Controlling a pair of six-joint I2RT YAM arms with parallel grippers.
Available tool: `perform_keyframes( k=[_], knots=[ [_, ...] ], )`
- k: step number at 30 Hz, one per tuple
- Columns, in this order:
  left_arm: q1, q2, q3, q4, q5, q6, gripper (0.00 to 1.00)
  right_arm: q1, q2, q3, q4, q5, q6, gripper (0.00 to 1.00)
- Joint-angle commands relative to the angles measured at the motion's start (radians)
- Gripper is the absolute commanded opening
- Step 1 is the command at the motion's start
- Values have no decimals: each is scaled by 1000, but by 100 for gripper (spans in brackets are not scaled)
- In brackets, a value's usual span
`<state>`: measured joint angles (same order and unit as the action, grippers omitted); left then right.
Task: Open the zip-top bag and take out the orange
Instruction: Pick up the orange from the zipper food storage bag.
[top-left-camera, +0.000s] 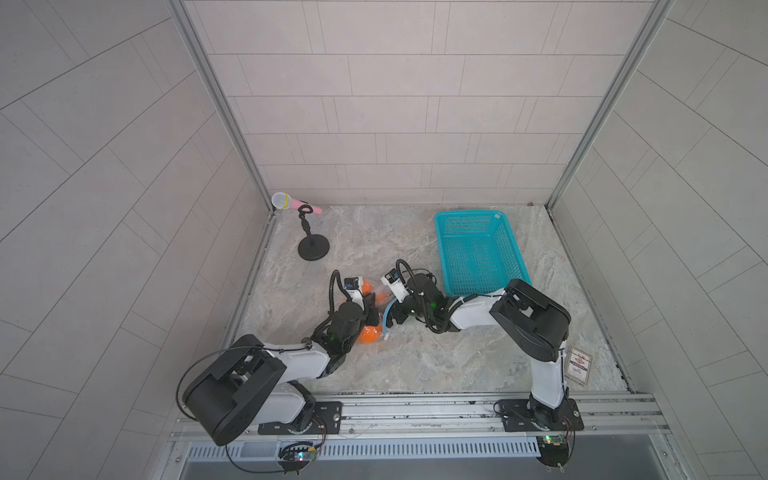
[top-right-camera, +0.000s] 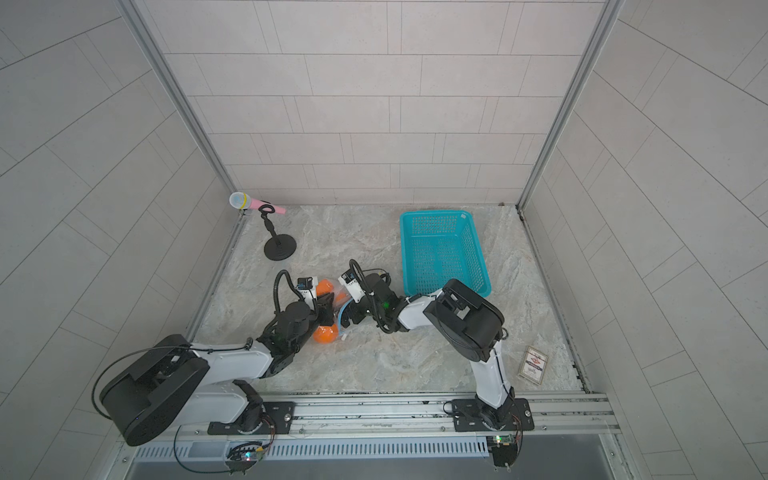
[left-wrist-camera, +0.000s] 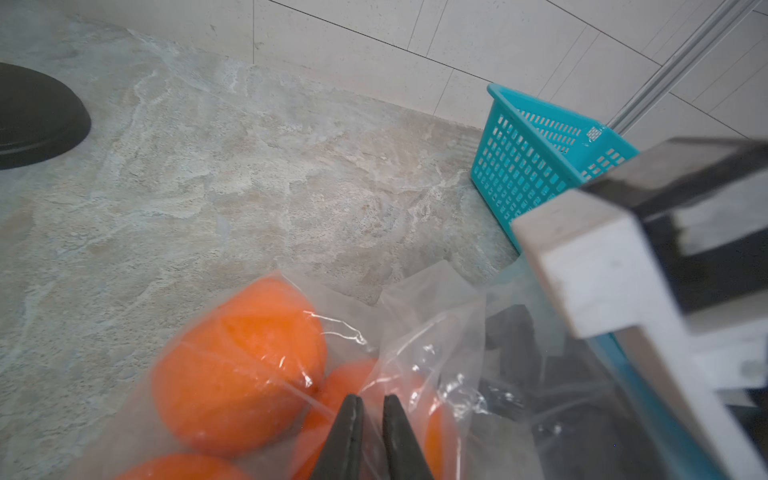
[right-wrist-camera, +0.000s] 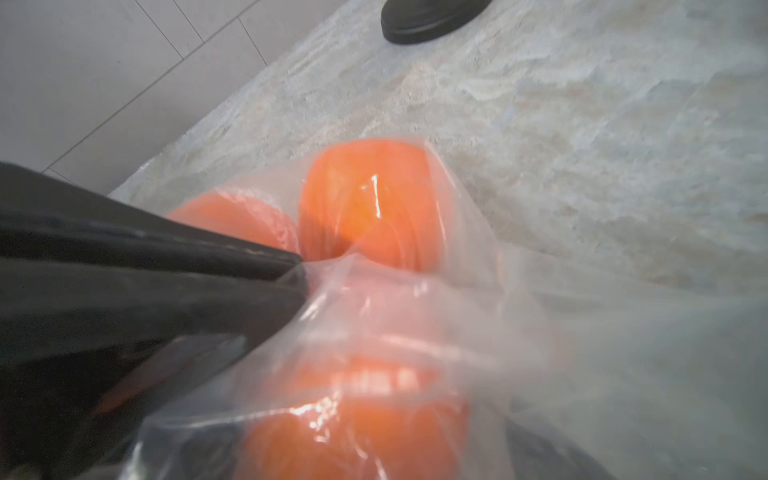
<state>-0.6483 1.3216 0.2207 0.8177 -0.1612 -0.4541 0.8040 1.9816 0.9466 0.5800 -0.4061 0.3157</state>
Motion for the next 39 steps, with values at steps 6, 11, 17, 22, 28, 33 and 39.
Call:
perform_keyframes(
  k=[6,11,17,22,28,33,39],
  knots=[
    [-8,-55,54,-156,65,0,24,9,24,25,-30,-28,-26,90],
    [65,-227,143,-408,85,3,45,-21,40,47,5,-79,23,80],
    [110,-208,240,-511,36,56,46,-58,59,21,125,-171,111,68],
    [123,-70,235,-398,10,89,45,-62,24,-5,97,-183,96,66],
    [134,61,251,-327,65,82,46,-68,-79,-51,9,-197,82,66],
    [134,124,248,-313,118,52,46,-72,-151,-68,-97,-188,65,67],
    [134,205,220,-230,143,31,38,-77,-209,-105,-263,-120,38,68]
  ],
)
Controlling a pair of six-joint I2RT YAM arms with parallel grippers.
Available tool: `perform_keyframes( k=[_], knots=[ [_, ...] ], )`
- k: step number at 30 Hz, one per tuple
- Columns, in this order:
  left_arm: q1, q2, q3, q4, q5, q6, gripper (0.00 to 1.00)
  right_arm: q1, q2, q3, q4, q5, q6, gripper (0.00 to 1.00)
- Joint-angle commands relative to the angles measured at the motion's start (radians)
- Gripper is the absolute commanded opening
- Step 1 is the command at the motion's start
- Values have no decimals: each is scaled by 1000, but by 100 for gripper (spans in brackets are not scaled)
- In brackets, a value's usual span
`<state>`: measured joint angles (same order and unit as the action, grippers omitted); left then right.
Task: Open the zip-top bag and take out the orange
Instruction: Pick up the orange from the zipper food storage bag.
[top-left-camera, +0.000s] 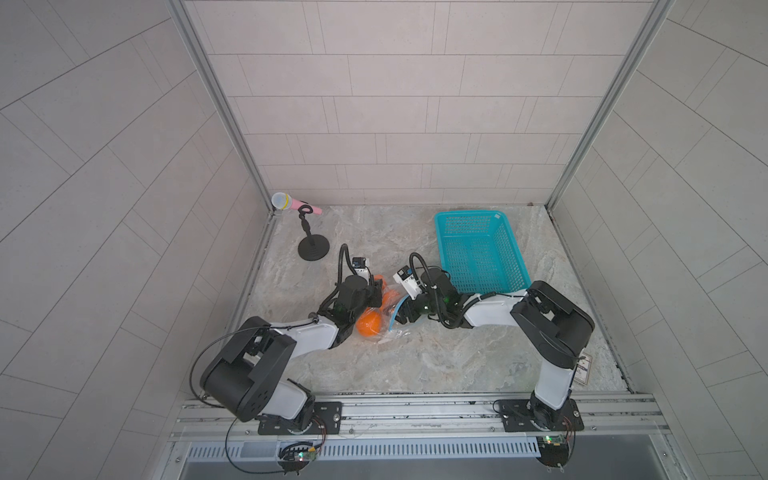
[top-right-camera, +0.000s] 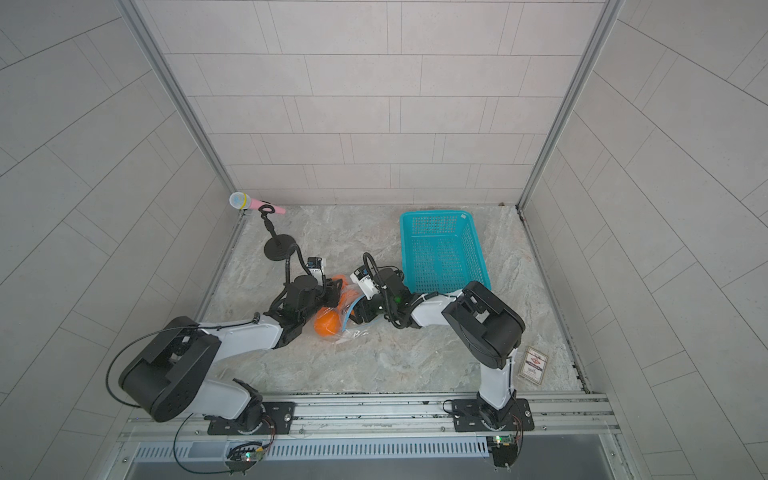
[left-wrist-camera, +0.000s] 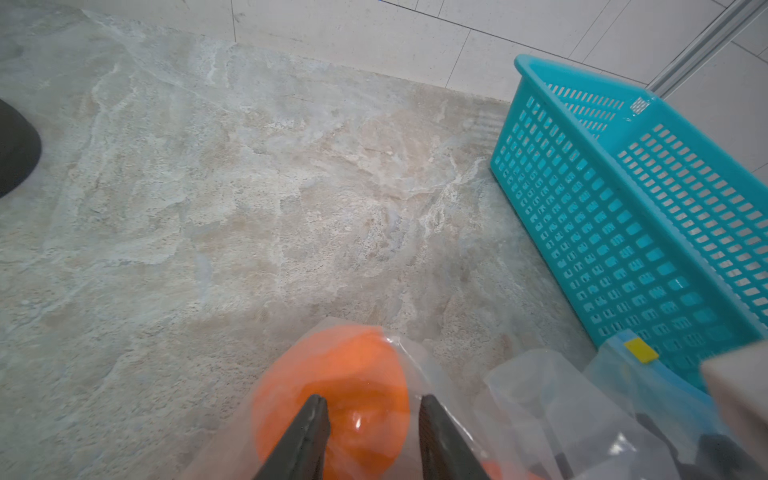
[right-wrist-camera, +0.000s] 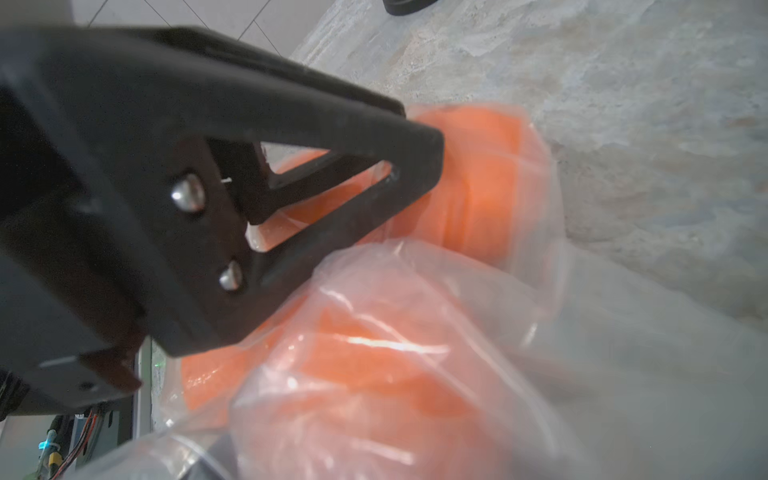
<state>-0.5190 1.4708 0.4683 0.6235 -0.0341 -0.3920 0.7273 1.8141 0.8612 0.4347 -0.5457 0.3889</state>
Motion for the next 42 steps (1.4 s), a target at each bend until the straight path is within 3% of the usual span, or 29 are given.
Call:
perform_keyframes(
  k=[1,5,10,14,19,22,25,30,35,37,42],
  knots=[
    [5,75,-29,-20,3,-33,38,0,-48,-29,-136,25,-39,69],
    [5,117,-55,94,8,-50,38,2,-76,-70,-139,34,-40,69],
    [6,102,-48,70,13,-45,37,26,-89,-118,-159,90,-106,70],
    [4,89,-61,84,11,-47,37,30,-156,-187,-66,93,-86,70],
    [-1,60,-79,101,30,-54,38,-1,-279,-220,7,-107,47,70],
    [-5,26,-92,109,34,-62,38,-20,-292,-230,77,-146,114,71],
    [-9,-22,-96,90,28,-55,38,-24,-286,-222,-25,-155,137,70],
    [-11,-94,-88,28,28,-47,38,-3,-334,-216,-290,38,131,70],
    [-44,-154,-95,31,69,-74,39,26,-357,-231,-332,176,115,70],
    [-94,-201,-90,15,58,-79,40,46,-359,-252,-385,324,113,69],
    [-210,-238,-58,-63,79,-93,42,31,-315,-304,-213,181,122,67]
  ],
)
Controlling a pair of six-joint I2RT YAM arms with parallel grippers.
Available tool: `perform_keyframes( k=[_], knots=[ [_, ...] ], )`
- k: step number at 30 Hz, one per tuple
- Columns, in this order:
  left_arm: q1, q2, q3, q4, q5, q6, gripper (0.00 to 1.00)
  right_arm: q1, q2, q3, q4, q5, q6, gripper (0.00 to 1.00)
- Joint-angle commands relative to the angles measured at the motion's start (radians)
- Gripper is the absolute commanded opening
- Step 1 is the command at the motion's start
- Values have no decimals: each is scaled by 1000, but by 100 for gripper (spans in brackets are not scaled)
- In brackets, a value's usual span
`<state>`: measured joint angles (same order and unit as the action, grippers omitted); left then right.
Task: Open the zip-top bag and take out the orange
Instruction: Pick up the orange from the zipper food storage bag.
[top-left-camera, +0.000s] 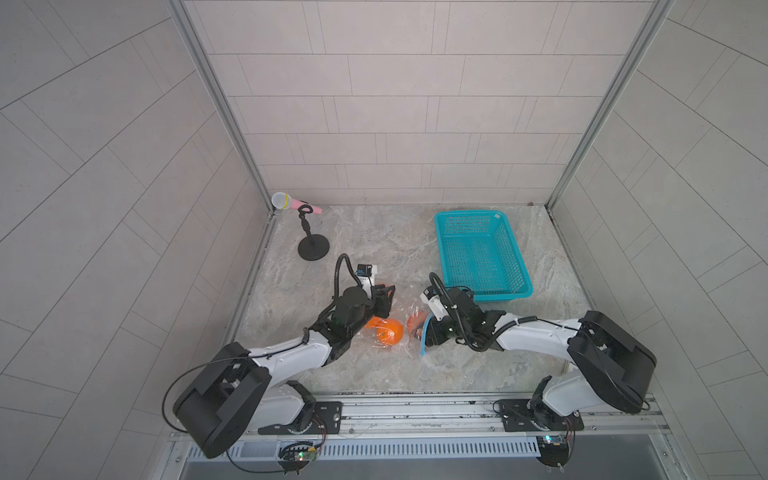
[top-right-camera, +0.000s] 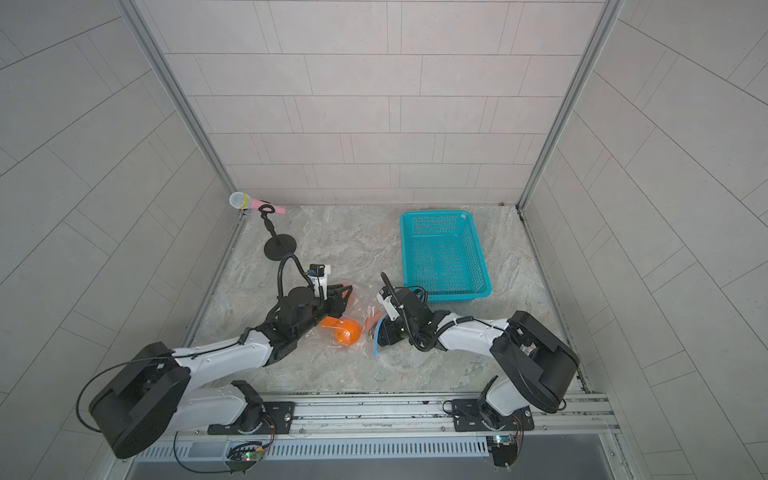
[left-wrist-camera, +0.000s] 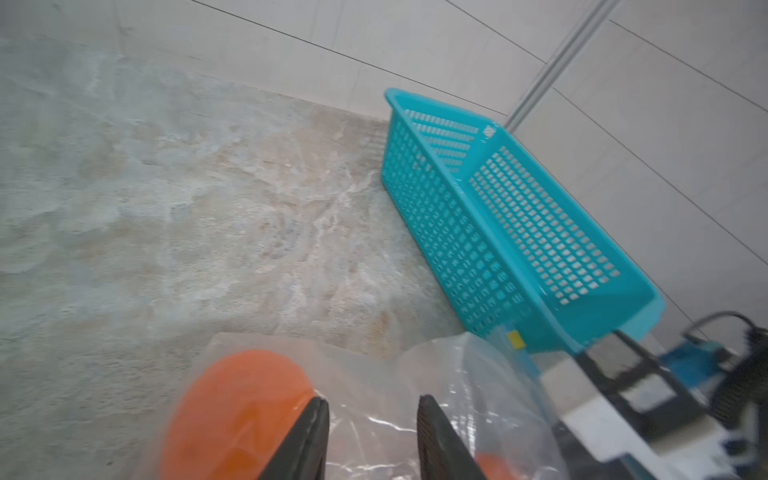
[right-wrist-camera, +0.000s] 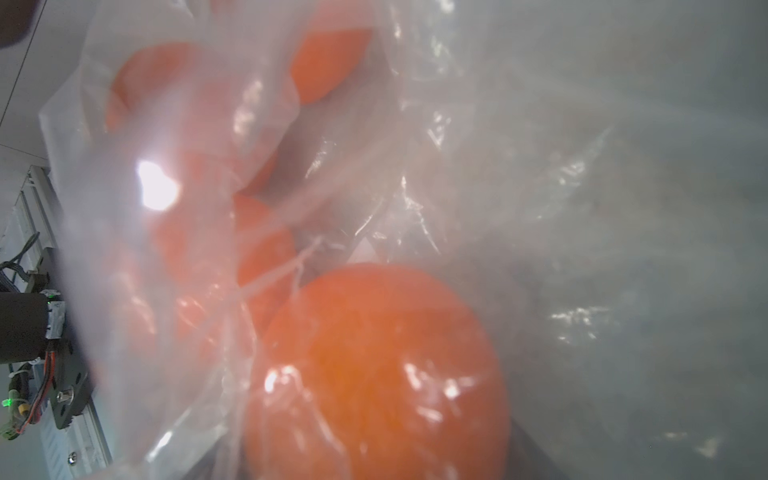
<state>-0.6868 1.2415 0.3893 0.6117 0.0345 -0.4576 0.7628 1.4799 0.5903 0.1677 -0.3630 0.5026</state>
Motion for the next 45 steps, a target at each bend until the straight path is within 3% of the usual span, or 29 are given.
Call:
perform_keyframes(
  k=[1,10,16,20,26,33,38,45],
  knots=[
    [-52,2,13,-24,12,-48,43,-5,15,-43,76,8,16,67],
    [-53,302,-21,367,59,-152,45,-8,-5,-128,209,0,92,67],
    [-42,391,32,303,-91,-73,43,-6,46,-167,278,-5,104,67],
    [-40,409,0,332,-130,-52,42,-7,52,-215,361,-14,129,66],
    [-25,419,-58,374,-175,-47,41,-6,4,-248,342,-4,122,66],
    [-4,406,-84,382,-175,-49,39,-6,-144,-224,191,65,96,66],
    [-5,375,-79,364,-168,-46,38,7,-270,-76,-138,89,42,66],
    [-3,349,-66,328,-176,-36,38,6,-335,-125,-293,192,83,67]
  ],
)
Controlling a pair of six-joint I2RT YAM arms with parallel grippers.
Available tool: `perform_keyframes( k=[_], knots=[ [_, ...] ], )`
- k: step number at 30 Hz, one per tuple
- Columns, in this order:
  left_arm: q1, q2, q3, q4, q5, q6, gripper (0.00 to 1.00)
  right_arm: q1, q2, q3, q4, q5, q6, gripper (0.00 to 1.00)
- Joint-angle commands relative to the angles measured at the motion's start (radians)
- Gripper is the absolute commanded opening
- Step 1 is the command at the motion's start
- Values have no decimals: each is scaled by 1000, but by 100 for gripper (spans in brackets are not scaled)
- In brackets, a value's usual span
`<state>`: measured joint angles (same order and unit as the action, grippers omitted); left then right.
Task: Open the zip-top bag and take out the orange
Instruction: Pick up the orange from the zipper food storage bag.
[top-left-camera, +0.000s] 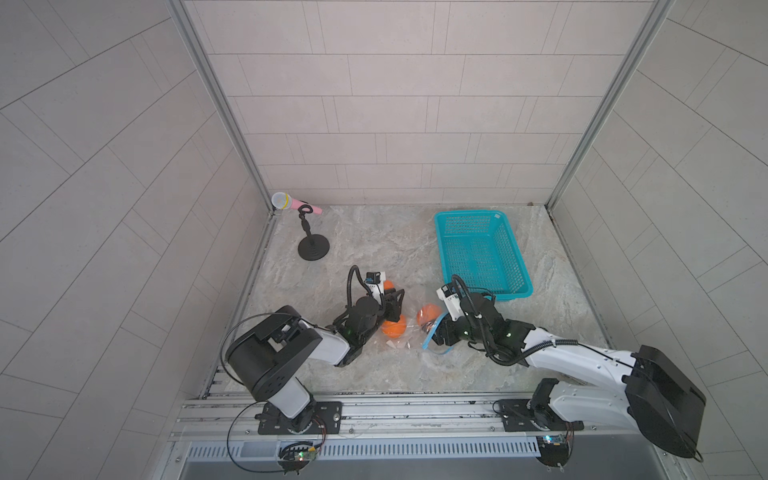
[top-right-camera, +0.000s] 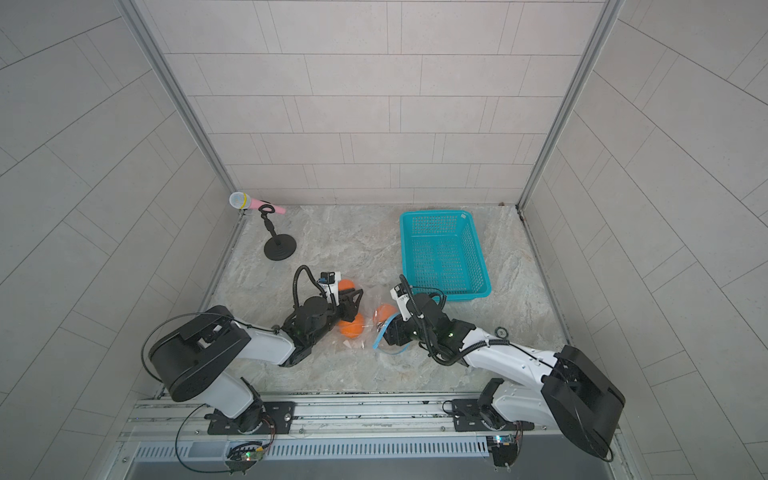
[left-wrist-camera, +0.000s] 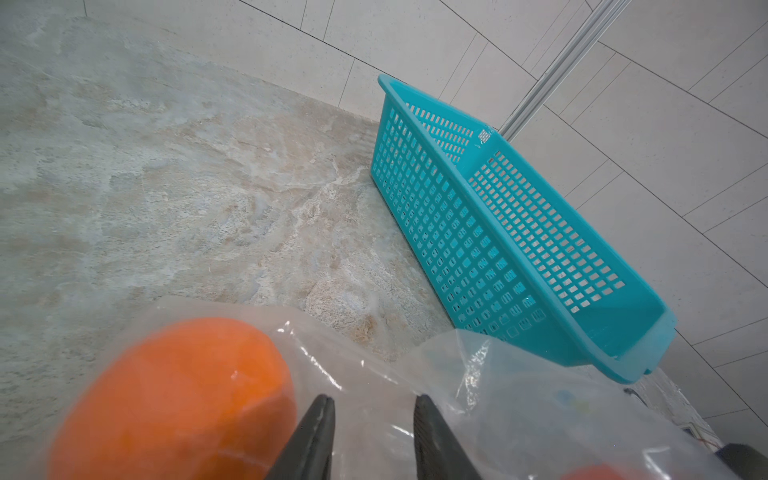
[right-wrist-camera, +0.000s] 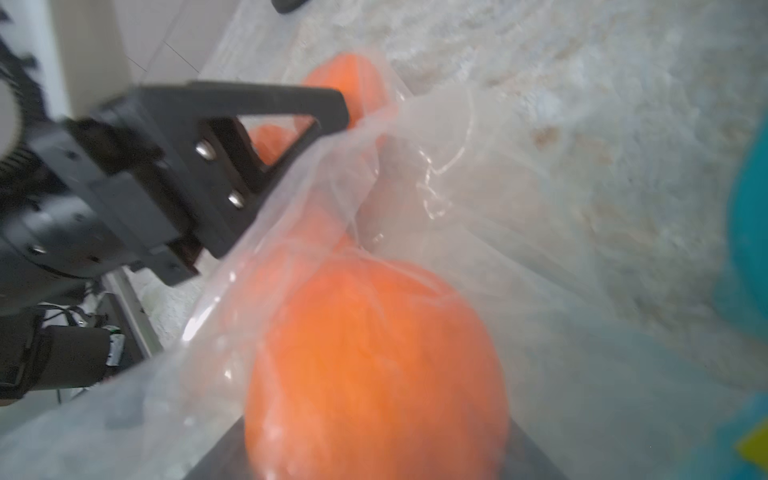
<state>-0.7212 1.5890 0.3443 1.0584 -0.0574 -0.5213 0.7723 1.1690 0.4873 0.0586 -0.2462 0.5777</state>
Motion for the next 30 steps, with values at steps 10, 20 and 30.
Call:
perform_keyframes(
  k=[10,20,30],
  knots=[
    [30,-14,-20,-134,-80,25,38,-6,-54,-77,-257,97,23,67],
    [31,-61,-14,-174,-87,39,39,-20,-181,-196,-107,179,24,67],
    [29,-105,9,-210,-54,37,39,41,-64,104,-490,255,59,62]
  ],
)
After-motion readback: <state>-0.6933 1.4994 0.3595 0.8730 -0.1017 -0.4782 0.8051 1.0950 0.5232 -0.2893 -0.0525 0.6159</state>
